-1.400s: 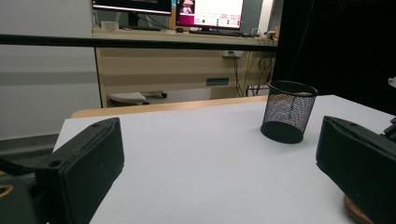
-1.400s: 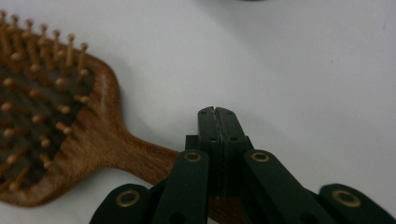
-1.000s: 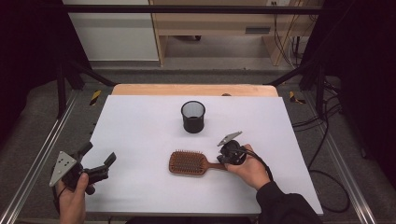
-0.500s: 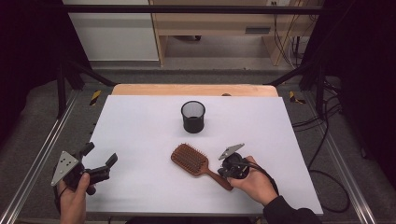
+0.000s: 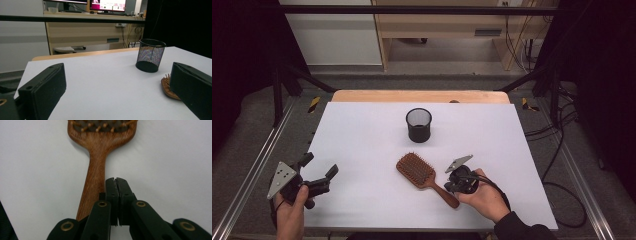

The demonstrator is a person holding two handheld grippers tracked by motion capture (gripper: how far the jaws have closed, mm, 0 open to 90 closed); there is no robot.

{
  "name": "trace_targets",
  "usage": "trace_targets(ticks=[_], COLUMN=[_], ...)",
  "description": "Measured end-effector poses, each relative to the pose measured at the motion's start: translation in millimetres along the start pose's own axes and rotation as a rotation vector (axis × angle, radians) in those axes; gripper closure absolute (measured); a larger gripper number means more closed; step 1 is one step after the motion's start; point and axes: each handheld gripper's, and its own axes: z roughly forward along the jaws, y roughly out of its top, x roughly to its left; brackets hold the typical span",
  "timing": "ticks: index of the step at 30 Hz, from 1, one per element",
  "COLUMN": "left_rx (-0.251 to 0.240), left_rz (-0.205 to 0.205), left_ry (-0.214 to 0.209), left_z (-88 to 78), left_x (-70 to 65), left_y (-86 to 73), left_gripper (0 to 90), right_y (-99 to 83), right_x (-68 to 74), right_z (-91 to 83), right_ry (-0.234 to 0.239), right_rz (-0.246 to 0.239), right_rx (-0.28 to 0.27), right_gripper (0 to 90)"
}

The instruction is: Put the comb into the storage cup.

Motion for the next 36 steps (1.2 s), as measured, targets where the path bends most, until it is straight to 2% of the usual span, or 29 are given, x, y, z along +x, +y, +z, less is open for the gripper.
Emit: trace_targets(ticks=[2, 4, 5, 6, 7, 8, 9, 10, 11, 12, 13, 15, 17, 21, 25, 26, 30, 33, 34, 35, 36], left_rx=[0.0, 0.001, 0.0, -0.001, 0.0, -0.001, -0.001, -0.001, -0.001, -0.001, -0.001, -0.001, -0.004, -0.003, -0.004, -0.004, -0.005, -0.005, -0.005, -0.005, -0.005], left_rz=[0.0, -0.001, -0.002, 0.001, 0.002, 0.0, 0.0, 0.0, 0.0, 0.0, 0.0, -0.001, -0.003, -0.009, -0.008, -0.008, -0.01, -0.01, -0.009, -0.009, -0.01], left_ry=[0.0, 0.001, 0.002, 0.008, 0.008, 0.009, 0.009, 0.009, 0.009, 0.009, 0.009, 0.01, 0.01, 0.004, 0.003, 0.002, 0.003, 0.002, 0.002, 0.003, 0.003], left_z=[0.0, 0.0, -0.1, -0.5, -0.7, -0.7, -0.8, -0.8, -0.9, -1.0, -1.0, -1.2, -1.3, -0.9, -1.0, -1.0, -1.1, -1.2, -1.2, -1.2, -1.1], left_x=[0.1, 0.1, 0.1, 0.3, 0.4, 0.3, 0.4, 0.4, 0.4, 0.3, 0.3, 0.3, 0.4, 0.5, 0.4, 0.5, 0.7, 0.6, 0.6, 0.6, 0.7], left_y=[0.0, 0.0, 0.1, 0.2, 0.3, 0.3, 0.3, 0.4, 0.4, 0.5, 0.5, 0.6, 0.6, 0.4, 0.7, 0.7, 0.7, 0.8, 0.9, 0.9, 0.9], left_gripper=[1.2, 1.1, 1.1, 1.1, 1.1, 1.1, 1.1, 1.1, 1.1, 1.1, 1.1, 1.1, 1.1, 1.1, 1.1, 1.1, 1.1, 1.1, 1.2, 1.2, 1.2], right_y=[4.5, 9.1, 9.1, 11.2, 15.0, 15.0, 16.5, 18.4, 18.4, 20.3, 20.3, 23.1, 25.3, 27.5, 28.0, 28.2, 28.9, 30.1, 31.5, 31.5, 33.0], right_x=[2.5, 7.9, 7.9, 11.1, 17.0, 17.0, 19.4, 23.5, 23.5, 25.1, 25.1, 25.9, 26.0, 25.9, 25.2, 25.1, 25.0, 25.7, 25.3, 25.3, 24.7], right_z=[-5.8, -10.3, -10.3, -11.6, -12.5, -12.5, -12.3, -10.6, -10.6, -6.4, -6.4, 2.4, 7.2, 14.4, 20.1, 23.8, 28.8, 32.9, 34.0, 34.0, 34.6], right_ry=[0.0, 0.008, 0.008, 0.012, 0.018, 0.018, 0.019, 0.013, 0.013, 0.005, 0.005, -0.016, -0.008, -0.015, -0.015, -0.005, -0.002, -0.009, -0.017, -0.017, -0.023], right_rz=[-0.015, -0.033, -0.033, -0.042, -0.052, -0.052, -0.057, -0.063, -0.063, -0.056, -0.056, -0.037, -0.012, -0.008, 0.009, 0.028, 0.029, 0.04, 0.046, 0.046, 0.058], right_rx=[-0.02, -0.034, -0.034, -0.039, -0.035, -0.035, -0.035, -0.045, -0.045, -0.031, -0.031, -0.002, 0.019, 0.041, 0.078, 0.092, 0.104, 0.113, 0.111, 0.111, 0.11], right_gripper=[84.9, 77.5, 77.5, 70.9, 55.6, 55.6, 50.1, 38.9, 38.9, 28.5, 28.5, 16.5, 11.2, 7.2, 9.2, 10.3, 11.7, 17.5, 24.8, 24.8, 29.6])
